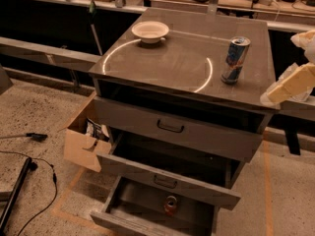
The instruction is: Place redbull can into paper bowl
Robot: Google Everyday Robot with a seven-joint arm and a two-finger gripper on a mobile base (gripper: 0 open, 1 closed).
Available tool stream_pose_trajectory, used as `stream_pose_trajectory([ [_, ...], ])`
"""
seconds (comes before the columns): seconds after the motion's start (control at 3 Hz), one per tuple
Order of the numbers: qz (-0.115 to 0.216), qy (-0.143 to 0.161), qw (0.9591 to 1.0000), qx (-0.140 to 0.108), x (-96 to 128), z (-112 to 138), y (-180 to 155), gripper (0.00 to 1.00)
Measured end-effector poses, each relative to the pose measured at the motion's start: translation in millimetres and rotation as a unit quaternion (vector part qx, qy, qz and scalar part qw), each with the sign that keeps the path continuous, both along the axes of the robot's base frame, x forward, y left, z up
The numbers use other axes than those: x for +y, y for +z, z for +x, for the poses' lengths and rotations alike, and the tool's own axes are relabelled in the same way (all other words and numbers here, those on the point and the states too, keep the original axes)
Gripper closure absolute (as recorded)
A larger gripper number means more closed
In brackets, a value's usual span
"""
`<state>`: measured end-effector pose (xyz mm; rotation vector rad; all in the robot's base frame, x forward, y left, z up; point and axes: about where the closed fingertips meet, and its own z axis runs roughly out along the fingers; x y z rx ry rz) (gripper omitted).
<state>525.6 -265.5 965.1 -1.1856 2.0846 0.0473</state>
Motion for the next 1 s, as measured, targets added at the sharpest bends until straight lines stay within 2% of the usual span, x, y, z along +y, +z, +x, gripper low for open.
stream_pose_trajectory([
  [0.33, 0.083, -0.010, 0.9952, -0.051, 0.9, 38.6, -13.9, 0.00],
  [0.67, 0.118, -0.019, 0.9881, -0.097, -1.5, 77.8, -34.0, 0.00],
  [1.0, 0.123, -0.027, 0.9853, -0.115, -3.3, 91.2, -36.8, 0.00],
])
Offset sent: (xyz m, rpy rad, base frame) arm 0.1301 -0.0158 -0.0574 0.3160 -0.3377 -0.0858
